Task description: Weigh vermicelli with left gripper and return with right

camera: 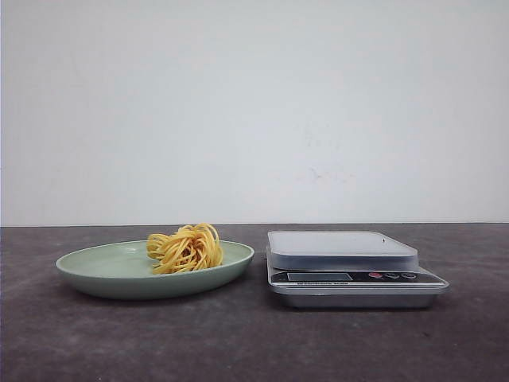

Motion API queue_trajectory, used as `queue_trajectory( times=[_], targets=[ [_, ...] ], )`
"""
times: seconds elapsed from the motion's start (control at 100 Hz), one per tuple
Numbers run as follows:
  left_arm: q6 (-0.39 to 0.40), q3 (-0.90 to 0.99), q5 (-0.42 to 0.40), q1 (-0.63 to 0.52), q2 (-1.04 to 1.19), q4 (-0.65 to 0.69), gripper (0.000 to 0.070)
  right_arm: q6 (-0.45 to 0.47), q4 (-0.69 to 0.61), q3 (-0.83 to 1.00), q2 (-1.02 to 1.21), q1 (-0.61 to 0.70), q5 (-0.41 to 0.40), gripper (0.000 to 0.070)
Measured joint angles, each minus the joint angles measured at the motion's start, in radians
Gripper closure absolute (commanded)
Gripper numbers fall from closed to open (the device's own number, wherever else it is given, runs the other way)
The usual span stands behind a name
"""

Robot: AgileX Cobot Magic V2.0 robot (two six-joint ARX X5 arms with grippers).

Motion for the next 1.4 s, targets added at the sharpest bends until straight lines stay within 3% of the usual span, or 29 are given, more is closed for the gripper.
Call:
queue_trajectory(
  times=[0.87, 1.05, 1.26, 1.33, 1.4],
  targets=[
    [0.005, 0.0, -0.011, 0.013, 0.0, -0.002, 0.0689, 0.024, -0.007, 0.0, -0.001, 0.0, 0.0, 0.0694],
    [0.055, -0.054, -0.006, 0.255, -0.007, 0.131, 0.0689, 0.024, -0.006, 0.0, -0.001, 0.0, 0.0, 0.0694],
    [0.153, -0.309, 0.254, 0.639, -0.088, 0.444, 0.0689, 0.026, -0.006, 0.0, -0.001, 0.0, 0.0, 0.0694],
    [0.19, -0.425, 0.349, 0.724, -0.139, 0.562, 0.0689, 0.026, -0.006, 0.0, -0.001, 0.0, 0.0, 0.0694],
    [0.227, -0.539, 0.388, 0.771, -0.194, 0.655, 0.0689, 0.026, -0.006, 0.0, -0.001, 0.0, 0.0, 0.0694]
  ],
)
